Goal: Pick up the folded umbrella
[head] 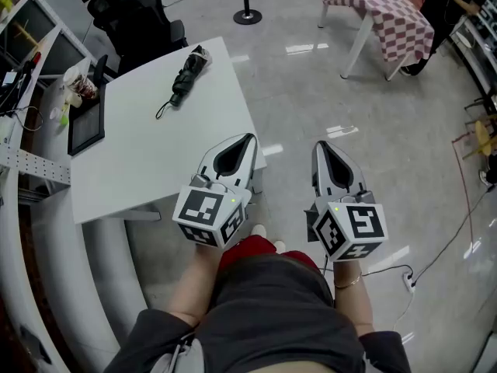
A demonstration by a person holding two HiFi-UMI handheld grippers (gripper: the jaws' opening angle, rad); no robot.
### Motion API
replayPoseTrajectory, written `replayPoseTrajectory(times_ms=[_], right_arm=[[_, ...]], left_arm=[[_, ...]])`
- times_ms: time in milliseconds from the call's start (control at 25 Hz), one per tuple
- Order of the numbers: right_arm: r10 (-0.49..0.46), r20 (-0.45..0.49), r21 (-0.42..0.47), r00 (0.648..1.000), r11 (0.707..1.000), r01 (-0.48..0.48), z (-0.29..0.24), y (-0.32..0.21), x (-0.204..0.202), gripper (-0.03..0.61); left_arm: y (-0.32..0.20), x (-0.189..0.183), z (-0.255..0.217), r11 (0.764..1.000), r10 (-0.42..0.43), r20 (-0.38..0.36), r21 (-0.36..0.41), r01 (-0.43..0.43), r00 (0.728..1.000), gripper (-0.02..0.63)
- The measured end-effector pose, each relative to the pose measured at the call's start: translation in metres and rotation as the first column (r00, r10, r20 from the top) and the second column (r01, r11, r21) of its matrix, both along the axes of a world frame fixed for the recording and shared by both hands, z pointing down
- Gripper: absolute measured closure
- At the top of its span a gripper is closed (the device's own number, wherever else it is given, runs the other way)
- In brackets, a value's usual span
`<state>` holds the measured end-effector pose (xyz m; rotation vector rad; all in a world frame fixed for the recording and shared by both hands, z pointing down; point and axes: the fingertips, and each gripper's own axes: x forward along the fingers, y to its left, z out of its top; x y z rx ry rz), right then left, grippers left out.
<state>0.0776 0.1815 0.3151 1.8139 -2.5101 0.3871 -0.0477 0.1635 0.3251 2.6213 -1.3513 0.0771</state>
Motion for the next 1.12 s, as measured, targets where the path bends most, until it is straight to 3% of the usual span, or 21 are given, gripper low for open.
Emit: replayPoseTrajectory(times_ms=[600, 1120], right_arm=[[0.094, -0.006, -0.026, 0.996, 0.995, -0.094, 0.009, -0.022, -0.004, 0.56], [0.083, -0.029, -0.041, 0.996, 0.996, -0.084, 0.015, -0.048, -0.014, 0.56]], left_arm=[[-0.025, -0.017, 0.008, 0.999, 0.045, -0.012, -0.006, -0.045, 0.999, 0.6], [-0.052, -0.03, 0.018, 0.999, 0.024, -0.02, -0.022, -0.024, 1.0, 0.6]])
